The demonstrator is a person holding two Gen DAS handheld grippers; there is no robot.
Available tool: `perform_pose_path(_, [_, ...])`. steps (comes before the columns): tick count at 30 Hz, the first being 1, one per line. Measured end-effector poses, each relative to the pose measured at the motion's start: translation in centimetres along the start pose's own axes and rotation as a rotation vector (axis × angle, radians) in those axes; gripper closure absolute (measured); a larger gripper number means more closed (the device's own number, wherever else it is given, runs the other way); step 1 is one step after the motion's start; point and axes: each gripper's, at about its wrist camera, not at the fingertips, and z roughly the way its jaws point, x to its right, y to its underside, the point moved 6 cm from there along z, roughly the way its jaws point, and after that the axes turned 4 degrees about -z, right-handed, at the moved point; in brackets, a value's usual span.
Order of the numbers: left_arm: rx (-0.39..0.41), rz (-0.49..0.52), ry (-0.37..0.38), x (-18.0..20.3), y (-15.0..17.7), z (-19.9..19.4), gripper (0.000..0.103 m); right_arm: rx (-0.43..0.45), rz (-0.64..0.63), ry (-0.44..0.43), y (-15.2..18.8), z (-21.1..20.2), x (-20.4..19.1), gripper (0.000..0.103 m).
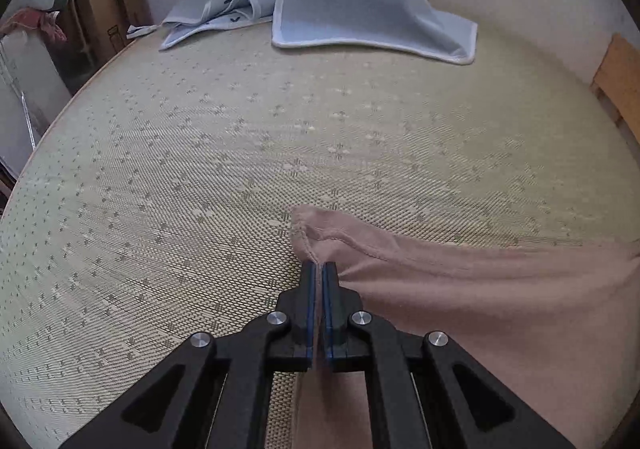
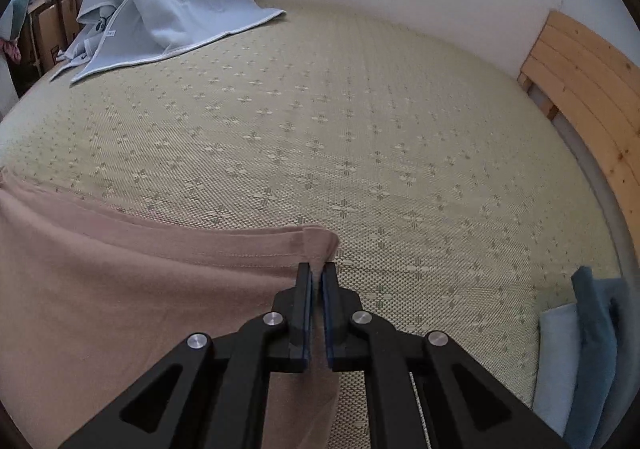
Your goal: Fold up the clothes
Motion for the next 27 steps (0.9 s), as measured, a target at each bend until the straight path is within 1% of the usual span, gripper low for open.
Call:
perform_pose_path(1, [-0.016,0.005,-0.008,0.1,0.2,0.4,0.099,-0.006,-0.001,0.006,0.1,0.2,0.0,0.098])
perform_pose_path(3, [-0.027,-0.007,-0.003,-0.2,0.2,0.6,0.099,-0.021,0.000,0.022,0.2,0.5,0.1,0.089])
perform_pose_path(4, [-0.030,-0.014,0.002,-0.3,0.2,0.5,0.098,-0.033,0.010,0.027,0.4,0.6,0.3,0.077])
perform_pose_path(5, [-0.033,-0.022,0.007,-0.4,0.1,0.5,0.096,-0.035,0.028,0.021,0.5,0.5,0.7,0.062])
perform_pose_path(6, [-0.035,-0.030,0.012,-0.6,0.1,0.5,0.088,-0.028,0.048,0.012,0.5,0.1,1.1,0.057])
perform_pose_path(7, [-0.035,-0.040,0.023,-0.8,0.1,0.2,0.074,-0.018,0.069,0.001,0.7,-0.5,1.5,0.051])
perform_pose_path(8, [-0.033,-0.052,0.037,-1.2,0.0,-0.2,0.067,-0.006,0.091,-0.010,0.9,-1.2,2.1,0.048])
perform_pose_path(9, [-0.029,-0.064,0.054,-1.7,0.1,-0.7,0.054,0.006,0.112,-0.022,1.1,-2.0,2.6,0.046])
perform_pose_path(10, [-0.023,-0.077,0.073,-2.2,0.3,-1.4,0.044,0.019,0.133,-0.038,1.5,-3.0,3.1,0.042])
perform_pose_path(11, [-0.017,-0.090,0.092,-2.7,0.4,-2.0,0.041,0.033,0.153,-0.060,2.1,-4.1,3.5,0.038])
perform_pose_path(13, [0.000,-0.114,0.120,-4.0,1.4,-3.6,0.035,0.049,0.181,-0.099,3.7,-6.4,4.4,0.034])
perform_pose_path(14, [0.008,-0.121,0.132,-4.8,2.3,-4.6,0.033,0.054,0.192,-0.122,4.9,-7.7,4.7,0.034])
perform_pose_path(16, [0.013,-0.132,0.143,-6.0,4.1,-6.2,0.033,0.050,0.206,-0.158,7.2,-10.0,4.9,0.032])
perform_pose_path(20, [-0.013,-0.173,0.188,-7.5,9.3,-9.8,0.033,0.015,0.206,-0.216,12.7,-13.5,4.2,0.032])
perform_pose_path(22, [-0.030,-0.195,0.211,-8.0,12.1,-11.5,0.032,-0.036,0.154,-0.237,15.4,-14.2,2.5,0.032])
perform_pose_path(24, [-0.047,-0.216,0.234,-8.5,14.8,-13.2,0.032,-0.100,0.063,-0.254,17.9,-14.7,0.0,0.033])
perform_pose_path(27, [-0.072,-0.254,0.261,-9.0,18.8,-15.6,0.032,-0.146,-0.036,-0.258,20.0,-14.9,-2.8,0.033])
